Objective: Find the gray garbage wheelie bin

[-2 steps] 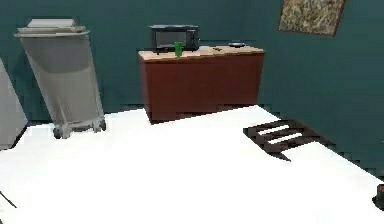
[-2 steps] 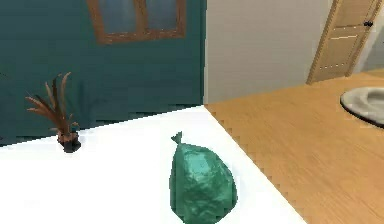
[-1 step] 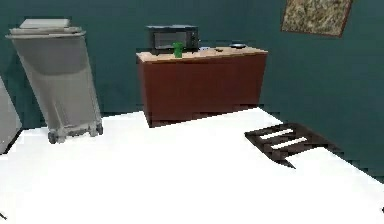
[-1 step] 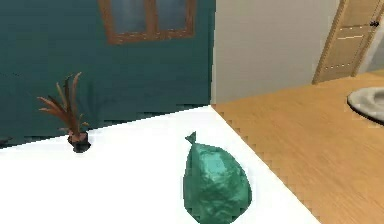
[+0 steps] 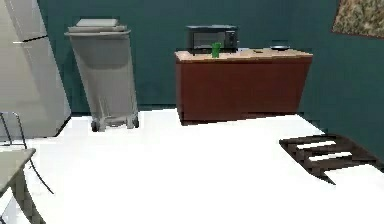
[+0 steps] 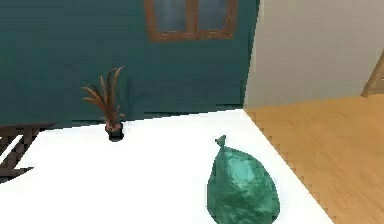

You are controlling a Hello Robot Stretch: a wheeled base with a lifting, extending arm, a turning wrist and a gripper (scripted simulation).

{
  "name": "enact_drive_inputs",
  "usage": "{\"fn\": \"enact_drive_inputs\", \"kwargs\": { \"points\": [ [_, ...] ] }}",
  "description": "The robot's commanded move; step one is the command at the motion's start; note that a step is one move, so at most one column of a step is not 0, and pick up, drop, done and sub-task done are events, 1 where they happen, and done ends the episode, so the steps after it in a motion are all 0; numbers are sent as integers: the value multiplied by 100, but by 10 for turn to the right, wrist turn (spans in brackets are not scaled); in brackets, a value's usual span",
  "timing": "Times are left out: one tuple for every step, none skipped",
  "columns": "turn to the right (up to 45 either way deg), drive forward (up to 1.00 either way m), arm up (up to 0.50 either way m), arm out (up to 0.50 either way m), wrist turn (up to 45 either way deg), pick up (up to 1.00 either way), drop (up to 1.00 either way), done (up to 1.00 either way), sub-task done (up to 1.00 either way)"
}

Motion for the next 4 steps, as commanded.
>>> {"fn": "enact_drive_inputs", "kwargs": {
  "points": [
    [0,50,0,0,0,0,0,0,0],
    [-150,0,0,0,0,0,0,0,0],
    [0,100,0,0,0,0,0,0,0],
    [0,15,0,0,0,0,0,0,0]
  ]
}}
